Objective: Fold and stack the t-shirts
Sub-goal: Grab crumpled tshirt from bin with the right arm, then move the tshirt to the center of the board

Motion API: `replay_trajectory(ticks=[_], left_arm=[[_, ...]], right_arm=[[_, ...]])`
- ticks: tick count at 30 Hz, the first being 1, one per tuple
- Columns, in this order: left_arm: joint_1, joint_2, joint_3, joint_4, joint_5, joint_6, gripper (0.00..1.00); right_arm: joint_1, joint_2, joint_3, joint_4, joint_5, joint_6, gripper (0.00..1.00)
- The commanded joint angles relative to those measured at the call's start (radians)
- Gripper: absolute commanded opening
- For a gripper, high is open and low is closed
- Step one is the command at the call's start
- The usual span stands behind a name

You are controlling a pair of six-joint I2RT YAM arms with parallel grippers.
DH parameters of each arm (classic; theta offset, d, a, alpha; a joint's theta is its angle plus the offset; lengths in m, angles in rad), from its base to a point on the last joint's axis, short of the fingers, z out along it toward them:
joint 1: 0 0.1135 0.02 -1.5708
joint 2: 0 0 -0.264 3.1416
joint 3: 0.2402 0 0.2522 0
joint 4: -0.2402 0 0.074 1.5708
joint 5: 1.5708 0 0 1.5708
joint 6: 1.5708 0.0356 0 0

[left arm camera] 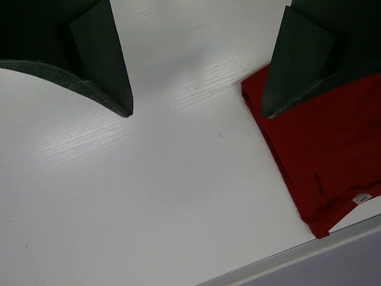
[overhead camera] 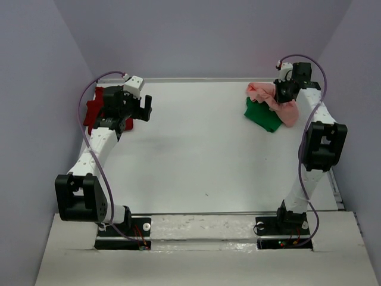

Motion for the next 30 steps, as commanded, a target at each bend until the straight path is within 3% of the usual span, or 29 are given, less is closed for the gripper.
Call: replay_trajectory(ticks=[1,7,17,25,30], left_arm=[[-0.006,-0.036,0.000,0.038,-0.009,-0.014,0.99],[-0.006,-0.059,0.001,0.032,-0.023,-0.008,0.99],[-0.007,-0.084,-0.019,0.033,-0.014,-0.005,0.99],[-0.006,-0.090,-0.023,0.036,-0.006,-0.006,0.99],[-0.007,-0.090,-0.026,0.038,-0.006,-0.005,0.99]], right_arm=[[-0.006,-0.140,0.065,-0.064,-0.148,0.017,0.00],[0.006,-0.196,0.135,-0.175,-0.377,0.015,0.00],[0.048,-0.237,0.236,-0.316,-0.553,0.009,0.00],[0.109,-0.124,0.541,-0.653,-0.878,-0.054,0.00],[0.203,-0.108,0.589,-0.747,-0.920,-0.087,0.00]])
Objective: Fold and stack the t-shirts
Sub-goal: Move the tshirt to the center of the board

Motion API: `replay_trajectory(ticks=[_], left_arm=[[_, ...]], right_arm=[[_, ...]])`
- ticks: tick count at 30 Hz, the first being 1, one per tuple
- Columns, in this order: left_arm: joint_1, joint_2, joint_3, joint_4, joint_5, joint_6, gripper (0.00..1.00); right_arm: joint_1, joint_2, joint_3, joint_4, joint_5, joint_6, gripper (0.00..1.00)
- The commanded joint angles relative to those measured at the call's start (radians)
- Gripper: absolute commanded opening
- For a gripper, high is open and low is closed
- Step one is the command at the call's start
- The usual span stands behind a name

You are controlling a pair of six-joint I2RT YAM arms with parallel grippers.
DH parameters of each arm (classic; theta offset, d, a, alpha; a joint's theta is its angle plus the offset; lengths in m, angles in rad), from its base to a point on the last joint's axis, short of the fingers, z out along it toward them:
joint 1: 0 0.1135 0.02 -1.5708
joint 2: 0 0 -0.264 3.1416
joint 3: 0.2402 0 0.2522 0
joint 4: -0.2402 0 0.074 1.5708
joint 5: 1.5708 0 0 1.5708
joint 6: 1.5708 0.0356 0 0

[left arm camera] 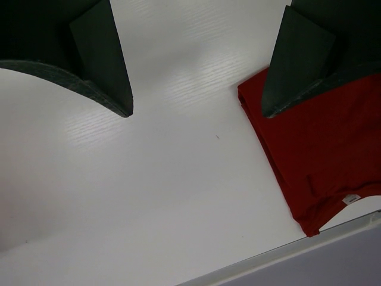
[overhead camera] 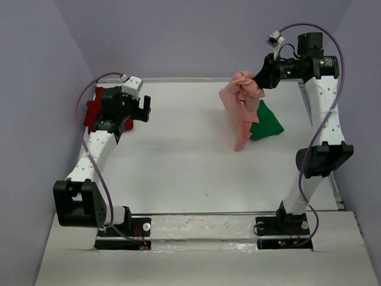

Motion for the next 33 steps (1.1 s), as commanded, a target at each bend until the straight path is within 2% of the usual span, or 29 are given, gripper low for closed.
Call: replay_trajectory(ticks=[1,4,8,11,16,21,28,30,33], left_arm=[[-0.006,-0.041,-0.004,0.037,0.013,0.000,0.99],[-0.007,-0.036,-0.001,0.037,0.016,-0.001,0.99],[-0.006,-0.027,0.002,0.040,0.019,-0.003,0.99],[-0.006,-0.024,-0.001,0.043,0.022,-0.003,0.99],[-0.007,-0.026,-0.013,0.050,0.025,-0.003,0.99],[-0.006,-0.026,-0.018,0.051,0.025,0.003,0.99],[-0.007,-0.027,-0.018,0.053,0.013,0.008,0.99],[-0.007,-0.030,-0.019,0.054,0.013,0.010,0.99],[-0.006,-0.027,-0.016,0.048,0.009,0.016,0.99]], right_arm=[[0.109,0.015,0.052,-0.164,-0.151,-0.063,0.00],[0.185,0.020,-0.005,-0.236,-0.136,-0.127,0.00],[0.271,0.012,-0.149,-0.250,-0.111,-0.170,0.00],[0.346,0.024,-0.159,-0.264,-0.096,-0.181,0.00],[0.446,0.087,0.031,-0.309,-0.100,-0.172,0.00],[0.503,0.115,0.096,-0.309,-0.131,-0.189,0.00],[0.527,0.201,0.232,-0.298,-0.090,-0.215,0.00],[0.527,0.234,0.252,-0.283,-0.049,-0.209,0.00],[0.527,0.251,0.219,-0.234,0.140,-0.190,0.02]])
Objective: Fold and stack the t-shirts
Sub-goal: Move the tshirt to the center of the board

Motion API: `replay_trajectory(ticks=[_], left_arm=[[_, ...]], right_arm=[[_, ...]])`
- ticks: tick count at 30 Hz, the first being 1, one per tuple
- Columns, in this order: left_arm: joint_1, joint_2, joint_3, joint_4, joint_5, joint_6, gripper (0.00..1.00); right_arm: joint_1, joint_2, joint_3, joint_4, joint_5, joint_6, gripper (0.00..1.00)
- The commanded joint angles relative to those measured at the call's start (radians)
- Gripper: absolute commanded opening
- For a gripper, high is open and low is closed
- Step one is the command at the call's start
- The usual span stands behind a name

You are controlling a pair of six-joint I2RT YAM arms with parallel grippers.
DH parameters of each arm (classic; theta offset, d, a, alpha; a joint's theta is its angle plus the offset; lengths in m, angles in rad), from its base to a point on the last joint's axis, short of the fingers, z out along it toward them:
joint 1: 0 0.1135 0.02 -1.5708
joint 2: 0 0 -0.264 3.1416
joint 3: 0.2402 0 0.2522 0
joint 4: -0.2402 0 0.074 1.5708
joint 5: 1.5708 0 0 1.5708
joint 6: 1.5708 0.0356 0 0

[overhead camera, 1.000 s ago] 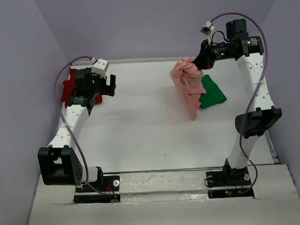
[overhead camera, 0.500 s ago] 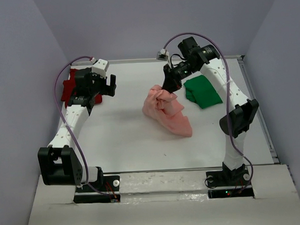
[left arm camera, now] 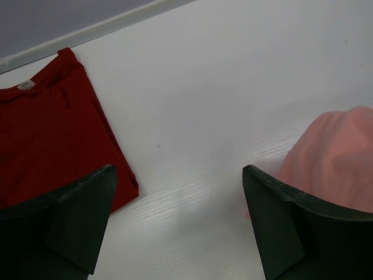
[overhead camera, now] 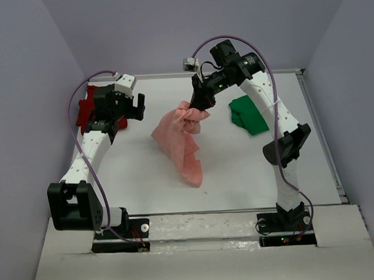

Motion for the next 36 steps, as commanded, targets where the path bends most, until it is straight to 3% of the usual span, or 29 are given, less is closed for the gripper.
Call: replay_trajectory(ticks=[1,3,4,5,7,9,10,13,17,21,26,27,29,30,34,36], left_arm=[[-0.005,-0.027,-0.003,0.033,0.000,0.016,0.99],[-0.007,-0.031,-0.009,0.033,0.001,0.019,0.99],[-0.007,-0.035,-0.015,0.039,0.001,0.019,0.99],[-0.007,-0.044,-0.027,0.042,0.003,0.020,0.99],[-0.007,-0.051,-0.041,0.059,0.007,0.023,0.99],[-0.007,-0.061,-0.056,0.068,0.012,0.026,0.99],[-0.007,-0.061,-0.058,0.070,0.012,0.026,0.99],[-0.008,-0.061,-0.053,0.070,0.018,0.026,0.99],[-0.010,-0.064,-0.052,0.070,0.024,0.026,0.99],[-0.011,-0.067,-0.056,0.070,0.023,0.029,0.99],[-0.013,-0.073,-0.062,0.070,0.024,0.033,0.99],[-0.013,-0.070,-0.064,0.068,0.024,0.034,0.99],[-0.011,-0.068,-0.062,0.068,0.024,0.036,0.99],[-0.013,-0.068,-0.062,0.068,0.023,0.037,0.99],[-0.013,-0.067,-0.064,0.067,0.026,0.036,0.99],[-0.013,-0.068,-0.064,0.067,0.026,0.036,0.99]], right_arm=[[0.003,0.020,-0.031,-0.033,0.250,0.008,0.04],[0.003,-0.081,-0.177,0.126,0.481,0.033,0.00],[0.003,-0.130,-0.385,0.205,0.552,0.042,0.00],[0.003,-0.174,-0.475,0.319,0.665,0.035,0.00],[0.003,-0.265,-0.663,0.393,0.786,0.033,0.00],[-0.006,-0.285,-0.724,0.409,0.914,0.045,0.15],[-0.015,-0.287,-0.768,0.403,1.003,0.059,0.45],[-0.049,-0.329,-0.845,0.459,1.147,0.079,0.99],[-0.133,-0.373,-0.817,0.501,1.189,0.096,1.00],[-0.227,-0.400,-0.685,0.492,1.027,0.120,1.00],[-0.362,-0.425,-0.606,0.479,0.626,0.192,1.00],[-0.406,-0.432,-0.590,0.417,0.383,0.192,1.00],[-0.407,-0.417,-0.554,0.352,0.147,0.169,1.00],[-0.407,-0.412,-0.540,0.344,0.143,0.185,1.00],[-0.431,-0.399,-0.623,0.426,0.451,0.188,1.00],[-0.431,-0.359,-0.654,0.401,0.463,0.165,1.00]])
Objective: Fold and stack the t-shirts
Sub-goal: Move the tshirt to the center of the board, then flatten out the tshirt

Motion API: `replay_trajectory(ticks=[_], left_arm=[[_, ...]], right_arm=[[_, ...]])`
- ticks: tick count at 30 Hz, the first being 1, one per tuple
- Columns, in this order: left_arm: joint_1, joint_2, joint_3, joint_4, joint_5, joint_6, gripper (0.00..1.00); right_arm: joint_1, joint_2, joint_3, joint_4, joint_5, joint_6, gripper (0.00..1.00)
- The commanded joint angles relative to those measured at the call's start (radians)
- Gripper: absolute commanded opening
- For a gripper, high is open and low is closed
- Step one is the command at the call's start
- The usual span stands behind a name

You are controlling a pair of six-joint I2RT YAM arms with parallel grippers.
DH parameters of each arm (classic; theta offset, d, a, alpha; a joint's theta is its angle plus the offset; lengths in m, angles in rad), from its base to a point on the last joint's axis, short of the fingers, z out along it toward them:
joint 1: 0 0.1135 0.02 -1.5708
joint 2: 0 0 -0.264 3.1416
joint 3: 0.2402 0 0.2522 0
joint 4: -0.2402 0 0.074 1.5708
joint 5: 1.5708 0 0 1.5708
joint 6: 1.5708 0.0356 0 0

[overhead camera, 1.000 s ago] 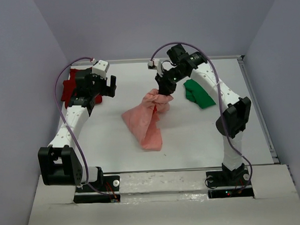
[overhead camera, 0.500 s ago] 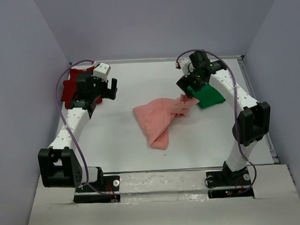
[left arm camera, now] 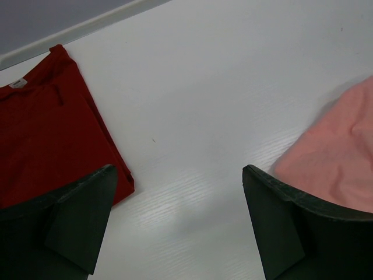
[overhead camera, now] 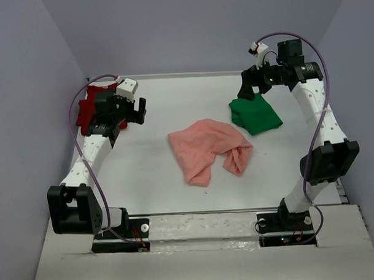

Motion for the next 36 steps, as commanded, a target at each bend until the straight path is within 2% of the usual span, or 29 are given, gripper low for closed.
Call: replay_trajectory(ticks=[1,8,16,22,26,32,36], left_arm=[[-0.005,-0.042,-0.008,0.044,0.009,0.014,0.99],[-0.006,-0.048,-0.011,0.044,0.006,0.017,0.99],[-0.006,-0.043,-0.016,0.045,0.001,0.025,0.99],[-0.005,-0.040,-0.020,0.047,0.003,0.030,0.99],[-0.006,-0.040,-0.019,0.045,0.004,0.031,0.99],[-0.006,-0.055,-0.022,0.045,0.001,0.037,0.99],[-0.005,-0.065,-0.028,0.044,0.000,0.042,0.99]], right_arm=[[-0.024,0.078,-0.096,-0.020,0.060,-0.037,1.00],[-0.033,0.175,-0.208,0.150,0.244,-0.051,1.00],[-0.042,0.344,-0.164,0.167,0.294,-0.054,1.00],[-0.051,0.405,-0.164,0.164,0.334,-0.065,1.00],[-0.051,0.433,-0.155,0.153,0.384,-0.068,1.00],[-0.051,0.494,-0.103,0.149,0.539,-0.065,1.00],[-0.070,0.548,-0.055,0.147,0.549,-0.056,1.00]])
